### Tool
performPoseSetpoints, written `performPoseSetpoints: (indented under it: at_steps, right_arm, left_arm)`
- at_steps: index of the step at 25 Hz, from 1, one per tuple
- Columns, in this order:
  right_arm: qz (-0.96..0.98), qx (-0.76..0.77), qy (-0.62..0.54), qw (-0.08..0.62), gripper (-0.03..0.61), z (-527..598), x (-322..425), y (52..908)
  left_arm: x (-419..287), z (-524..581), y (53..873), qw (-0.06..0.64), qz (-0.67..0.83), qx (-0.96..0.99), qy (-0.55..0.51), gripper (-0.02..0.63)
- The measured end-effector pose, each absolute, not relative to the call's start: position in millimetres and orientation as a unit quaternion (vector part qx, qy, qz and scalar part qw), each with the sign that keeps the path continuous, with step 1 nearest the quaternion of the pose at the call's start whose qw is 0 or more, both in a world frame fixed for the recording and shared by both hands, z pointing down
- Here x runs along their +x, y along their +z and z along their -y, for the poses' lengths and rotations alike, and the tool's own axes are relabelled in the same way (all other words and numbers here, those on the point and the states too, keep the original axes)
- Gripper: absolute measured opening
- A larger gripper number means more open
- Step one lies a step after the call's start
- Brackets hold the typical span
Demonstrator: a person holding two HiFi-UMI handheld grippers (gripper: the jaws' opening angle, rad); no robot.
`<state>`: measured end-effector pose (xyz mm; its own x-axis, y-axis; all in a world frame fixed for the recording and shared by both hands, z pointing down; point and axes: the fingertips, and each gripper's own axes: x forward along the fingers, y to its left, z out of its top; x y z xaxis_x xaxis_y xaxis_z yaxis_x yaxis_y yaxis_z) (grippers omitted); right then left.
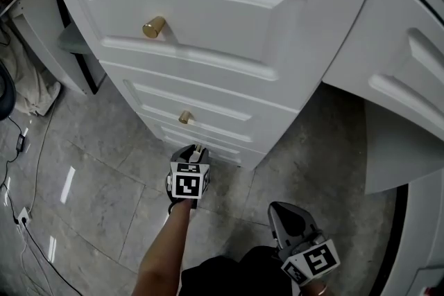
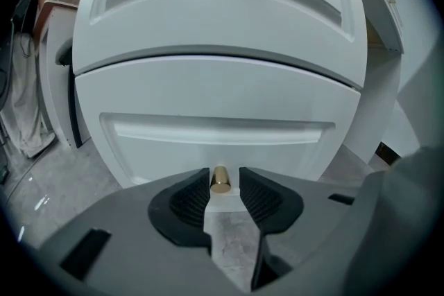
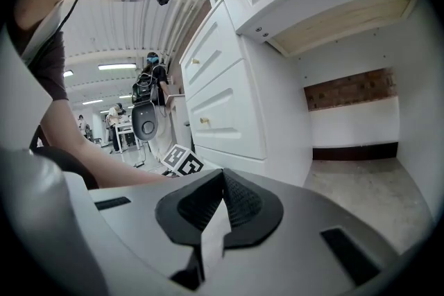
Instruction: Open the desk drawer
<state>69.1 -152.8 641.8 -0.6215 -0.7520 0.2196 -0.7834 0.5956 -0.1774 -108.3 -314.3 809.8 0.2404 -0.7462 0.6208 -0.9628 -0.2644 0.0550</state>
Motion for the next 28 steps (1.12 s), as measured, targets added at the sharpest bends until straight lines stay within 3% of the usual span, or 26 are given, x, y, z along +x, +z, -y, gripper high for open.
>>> performPoseSetpoints:
  at_steps: [4, 28]
  right_arm:
    - [0.892, 0.428, 0.135, 0.064, 0.005, 150.3, 66.1, 641.4]
    - [0.891, 0.435, 0.112, 0.059, 0.005, 129.3, 79.2, 617.9]
  left_arm:
    - [-113.4, 313.7, 812.6, 0.221, 0.573, 0.75, 0.244, 0.081]
    - [-131.3, 240.7, 813.1, 0.236, 0.581, 0.738, 0.249, 0.077]
